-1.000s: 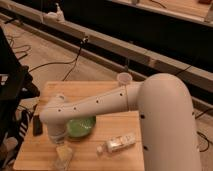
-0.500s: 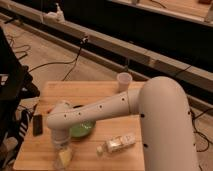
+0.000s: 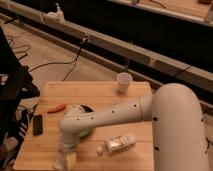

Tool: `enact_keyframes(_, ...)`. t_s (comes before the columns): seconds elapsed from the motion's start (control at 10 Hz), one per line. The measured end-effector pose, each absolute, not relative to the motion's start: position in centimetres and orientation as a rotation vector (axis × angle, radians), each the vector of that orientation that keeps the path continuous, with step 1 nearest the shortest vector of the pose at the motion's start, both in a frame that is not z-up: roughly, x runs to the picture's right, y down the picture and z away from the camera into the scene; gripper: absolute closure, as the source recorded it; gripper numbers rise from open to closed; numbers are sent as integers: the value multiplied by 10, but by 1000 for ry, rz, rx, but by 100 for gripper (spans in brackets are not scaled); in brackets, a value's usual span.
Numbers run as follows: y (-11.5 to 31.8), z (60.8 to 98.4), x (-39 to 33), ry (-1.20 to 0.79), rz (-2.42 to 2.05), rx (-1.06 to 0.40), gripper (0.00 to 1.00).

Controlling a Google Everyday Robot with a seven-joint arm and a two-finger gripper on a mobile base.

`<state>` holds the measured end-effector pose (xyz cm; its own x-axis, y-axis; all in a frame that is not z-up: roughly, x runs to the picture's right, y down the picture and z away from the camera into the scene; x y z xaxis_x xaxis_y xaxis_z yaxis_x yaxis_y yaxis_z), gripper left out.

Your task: Place the white sponge in the ceramic cup

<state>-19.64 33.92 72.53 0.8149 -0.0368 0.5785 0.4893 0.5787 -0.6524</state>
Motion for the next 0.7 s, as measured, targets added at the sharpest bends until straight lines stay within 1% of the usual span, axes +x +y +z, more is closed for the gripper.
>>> enact_keyframes(0.2,341,727,-194,-582,-328,-906,56)
enact_keyframes(0.4,340,728,-194,-598,-338,-903,74)
enact_keyframes(0.5,338,728,-194,-606,-341,-897,87)
enact_keyframes(0.7,328,727,-194,-607,-340,-878,99)
